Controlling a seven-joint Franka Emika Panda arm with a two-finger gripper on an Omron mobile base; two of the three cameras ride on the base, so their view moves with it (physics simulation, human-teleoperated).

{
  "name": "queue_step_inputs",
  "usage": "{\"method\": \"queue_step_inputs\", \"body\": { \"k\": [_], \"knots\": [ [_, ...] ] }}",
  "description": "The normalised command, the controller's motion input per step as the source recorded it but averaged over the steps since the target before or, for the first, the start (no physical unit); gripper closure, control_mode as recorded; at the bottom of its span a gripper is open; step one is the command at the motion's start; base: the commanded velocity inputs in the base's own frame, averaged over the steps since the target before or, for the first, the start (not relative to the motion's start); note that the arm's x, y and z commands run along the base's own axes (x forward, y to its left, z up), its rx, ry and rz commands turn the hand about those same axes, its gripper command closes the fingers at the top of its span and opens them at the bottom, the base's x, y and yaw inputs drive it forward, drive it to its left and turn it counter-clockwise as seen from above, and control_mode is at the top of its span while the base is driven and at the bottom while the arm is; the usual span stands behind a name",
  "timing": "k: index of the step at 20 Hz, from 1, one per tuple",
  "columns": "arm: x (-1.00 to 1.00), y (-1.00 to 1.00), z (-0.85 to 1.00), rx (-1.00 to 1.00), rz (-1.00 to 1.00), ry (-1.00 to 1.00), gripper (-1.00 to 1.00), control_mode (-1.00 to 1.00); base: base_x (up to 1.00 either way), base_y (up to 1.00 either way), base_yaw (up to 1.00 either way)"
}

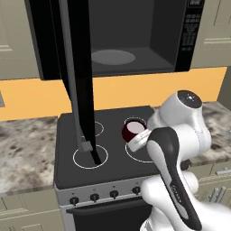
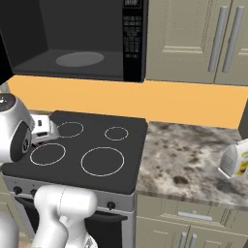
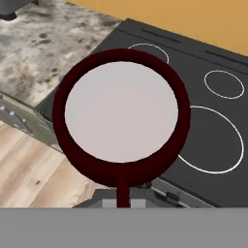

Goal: Pick the mug from the counter and place it inside the microwave. Then close the microwave.

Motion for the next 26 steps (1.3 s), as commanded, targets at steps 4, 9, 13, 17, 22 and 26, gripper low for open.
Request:
{"method": "queue_step_inputs", "body": {
  "k": [4,9,13,17,22,26],
  "knots": [
    [0.0,0.1,0.56,0.0,0.01,-0.07,1.0,-1.0,0.0,0.0,0.0],
    [0.0,0.01,0.66,0.0,0.0,-0.06,1.0,-1.0,0.0,0.0,0.0],
    [0.01,0.0,0.57,0.0,-0.03,-0.22,1.0,-1.0,0.0,0.0,0.0],
    [0.01,0.0,0.55,0.0,-0.09,-0.27,1.0,-1.0,0.0,0.0,0.0],
    [0.01,-0.02,0.53,0.04,-0.1,-0.2,1.0,-1.0,0.0,0.0,0.0],
    [0.01,-0.19,0.71,0.09,-0.05,-0.06,1.0,-1.0,0.0,0.0,0.0]
  ]
}}
